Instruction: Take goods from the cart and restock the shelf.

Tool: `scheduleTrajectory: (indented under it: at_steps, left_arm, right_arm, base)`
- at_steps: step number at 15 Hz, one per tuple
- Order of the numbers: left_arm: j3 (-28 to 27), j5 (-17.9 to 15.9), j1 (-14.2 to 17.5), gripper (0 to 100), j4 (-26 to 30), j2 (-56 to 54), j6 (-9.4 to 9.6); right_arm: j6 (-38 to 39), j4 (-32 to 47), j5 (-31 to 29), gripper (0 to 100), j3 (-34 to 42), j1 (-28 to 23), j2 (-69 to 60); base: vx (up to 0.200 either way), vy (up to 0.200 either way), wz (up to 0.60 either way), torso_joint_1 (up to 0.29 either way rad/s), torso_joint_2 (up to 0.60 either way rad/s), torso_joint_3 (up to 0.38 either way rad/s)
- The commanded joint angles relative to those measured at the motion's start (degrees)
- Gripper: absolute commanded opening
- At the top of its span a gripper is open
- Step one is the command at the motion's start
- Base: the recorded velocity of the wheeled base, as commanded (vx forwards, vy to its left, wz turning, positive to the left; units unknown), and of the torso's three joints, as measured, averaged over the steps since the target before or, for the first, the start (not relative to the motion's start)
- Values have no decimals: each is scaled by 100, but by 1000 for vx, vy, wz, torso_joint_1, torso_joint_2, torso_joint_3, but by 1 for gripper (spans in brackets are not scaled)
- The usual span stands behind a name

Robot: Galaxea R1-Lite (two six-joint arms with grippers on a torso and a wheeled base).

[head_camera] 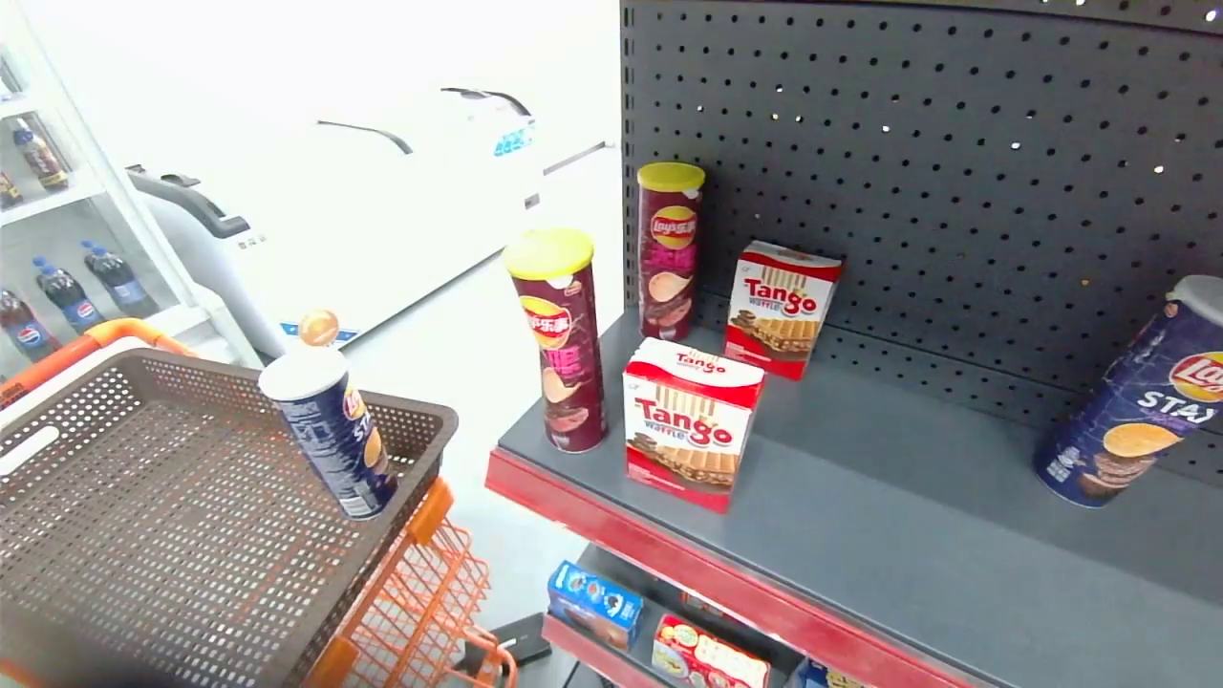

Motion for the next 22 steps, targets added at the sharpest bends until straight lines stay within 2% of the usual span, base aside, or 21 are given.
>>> scheduleTrajectory:
  at_steps: [1, 5, 7, 8, 9, 12, 13, 14, 15, 16, 17, 18, 19, 20, 21, 22]
  left_arm:
    - [0, -8, 2, 100, 2, 5, 11]
    - [-9, 36, 11, 100, 2, 5, 19]
    - [-185, 1, 11, 100, 28, 5, 37]
    - [-1134, 27, -42, 100, 520, 743, 99]
    - [-1433, 106, 2, 100, 643, 1156, 99]
    - [-2118, 124, -33, 100, 503, 2756, 116]
    - [-2505, 124, -94, 100, 406, 3477, 116]
    - [-2663, 142, -200, 100, 336, 3925, 99]
    - [-2681, 142, -77, 100, 239, 4276, 107]
    - [-2681, 142, 266, 100, -244, 4839, 160]
    - [-2602, 133, 328, 100, -930, 5498, 204]
    - [-2558, 124, 328, 100, -1396, 5946, 186]
    - [-2549, 124, 328, 100, -1457, 6008, 186]
    - [-2505, 150, 328, 100, -1958, 6746, 213]
    - [-2496, 159, 328, 100, -2090, 6922, 213]
    - [-2417, 159, 345, 100, -2556, 7353, 213]
  right_arm:
    - [-2, -1, -1, 100, 0, 4, -1]
    - [-2, -1, -1, 100, 0, 4, 8]
    - [-2, -1, -1, 100, 0, 4, 8]
    - [-11, -1, -1, 100, 0, 4, 8]
    - [-2, -1, -1, 100, 0, 4, -1]
    - [-2, -1, -1, 100, 0, 4, 8]
    - [-2, -1, -1, 100, 0, 4, 8]
    - [-2, -1, -1, 100, 0, 4, 8]
    - [-2, -1, -1, 100, 0, 4, 8]
    - [-2, -1, -1, 100, 0, 4, 8]
    - [-2, -1, -1, 100, 0, 4, 8]
    - [-2, -1, -1, 100, 0, 4, 8]
    - [-2, -1, -1, 100, 0, 4, 8]
    - [-2, -1, -1, 100, 0, 4, 8]
    - [-2, -1, -1, 100, 0, 4, 8]
    - [-2, -1, -1, 100, 0, 4, 8]
  base:
    - [0, 0, 0, 0, 0, 0]
    - [0, 0, 0, 0, 0, 0]
    - [0, 0, 0, 0, 0, 0]
    - [0, 0, 0, 0, 0, 0]
    - [0, 0, 0, 0, 0, 0]
    - [0, 0, 0, 0, 0, 0]
    - [0, 0, 0, 0, 0, 0]
    - [0, 0, 0, 0, 0, 0]
    - [0, 0, 0, 0, 0, 0]
    - [0, 0, 0, 0, 0, 0]
    - [0, 0, 0, 0, 0, 0]
    - [0, 0, 0, 0, 0, 0]
    - [0, 0, 0, 0, 0, 0]
    - [0, 0, 0, 0, 0, 0]
    - [0, 0, 0, 0, 0, 0]
    - [0, 0, 0, 0, 0, 0]
